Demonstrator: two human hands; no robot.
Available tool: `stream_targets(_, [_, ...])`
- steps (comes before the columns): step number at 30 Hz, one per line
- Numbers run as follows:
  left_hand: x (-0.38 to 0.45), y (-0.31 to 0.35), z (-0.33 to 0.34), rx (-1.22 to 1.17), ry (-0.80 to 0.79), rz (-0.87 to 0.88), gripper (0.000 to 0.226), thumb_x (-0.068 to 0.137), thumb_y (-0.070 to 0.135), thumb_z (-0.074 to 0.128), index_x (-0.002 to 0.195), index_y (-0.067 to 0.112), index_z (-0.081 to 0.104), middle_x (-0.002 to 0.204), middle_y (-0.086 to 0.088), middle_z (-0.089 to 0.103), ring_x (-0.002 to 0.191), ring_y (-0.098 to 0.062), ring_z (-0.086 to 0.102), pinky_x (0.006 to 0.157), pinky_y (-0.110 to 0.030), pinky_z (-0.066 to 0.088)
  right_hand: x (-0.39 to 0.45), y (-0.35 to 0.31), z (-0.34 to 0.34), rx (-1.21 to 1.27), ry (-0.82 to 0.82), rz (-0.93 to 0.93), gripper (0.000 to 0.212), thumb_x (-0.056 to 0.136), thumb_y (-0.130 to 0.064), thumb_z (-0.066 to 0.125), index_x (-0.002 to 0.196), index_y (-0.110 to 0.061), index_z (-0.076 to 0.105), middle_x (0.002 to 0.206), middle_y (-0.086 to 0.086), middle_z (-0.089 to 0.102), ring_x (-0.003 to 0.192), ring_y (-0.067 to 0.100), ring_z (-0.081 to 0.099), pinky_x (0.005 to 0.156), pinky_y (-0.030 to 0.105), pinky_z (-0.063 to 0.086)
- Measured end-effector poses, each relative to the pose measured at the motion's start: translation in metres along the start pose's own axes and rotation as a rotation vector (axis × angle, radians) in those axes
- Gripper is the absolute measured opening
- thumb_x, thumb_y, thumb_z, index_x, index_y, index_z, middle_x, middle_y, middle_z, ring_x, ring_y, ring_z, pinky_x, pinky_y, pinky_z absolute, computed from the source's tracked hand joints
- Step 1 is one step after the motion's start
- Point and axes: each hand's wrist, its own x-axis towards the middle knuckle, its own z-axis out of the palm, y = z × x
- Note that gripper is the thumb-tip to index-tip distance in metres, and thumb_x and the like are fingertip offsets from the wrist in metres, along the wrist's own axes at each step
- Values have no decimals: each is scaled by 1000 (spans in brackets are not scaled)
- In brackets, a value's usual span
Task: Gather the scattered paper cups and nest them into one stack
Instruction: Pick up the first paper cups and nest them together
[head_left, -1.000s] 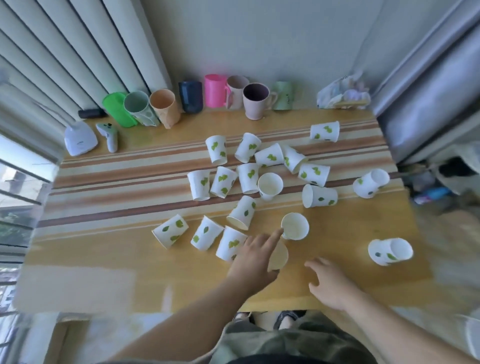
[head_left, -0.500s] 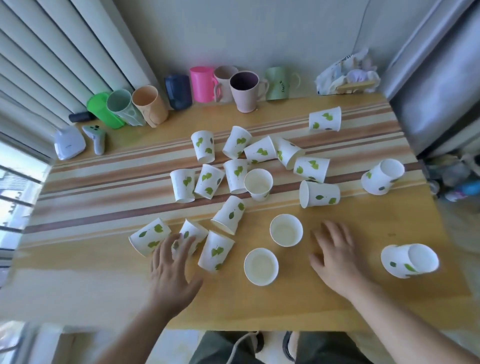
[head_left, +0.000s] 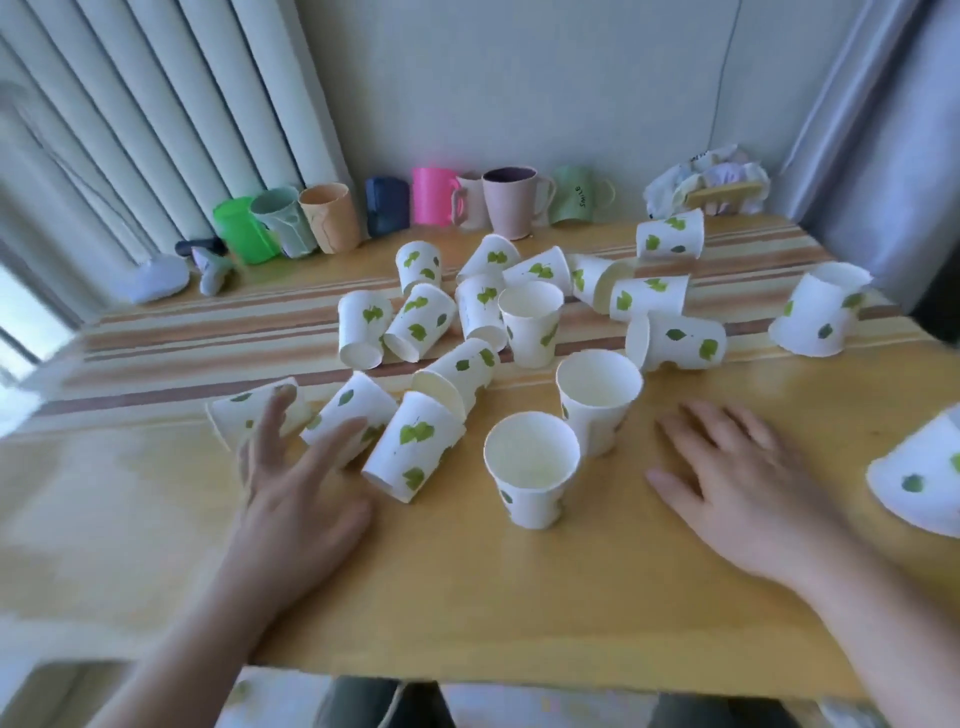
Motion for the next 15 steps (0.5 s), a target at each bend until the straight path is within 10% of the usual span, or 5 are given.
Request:
stream_targets(9, [-16,44,-28,21,-55,-72,81,77,40,80,153,39,51,166,-4,27,153,-40,25,126,-57,30,-45,-28,-14,139,21,44,63,112,-60,30,168,-32,39,181,-2,27,165,28,24,131,47,24])
stream_targets(15, [-45,119,2,-460,-45,56,100,82,41,79,166,29,26,158,7,36,148,-21,38,123,-40,37,-52,-32,-15,435,110,120,81,99,-48,67,170,-35,33,171,-5,45,150,24,48,114,37,46])
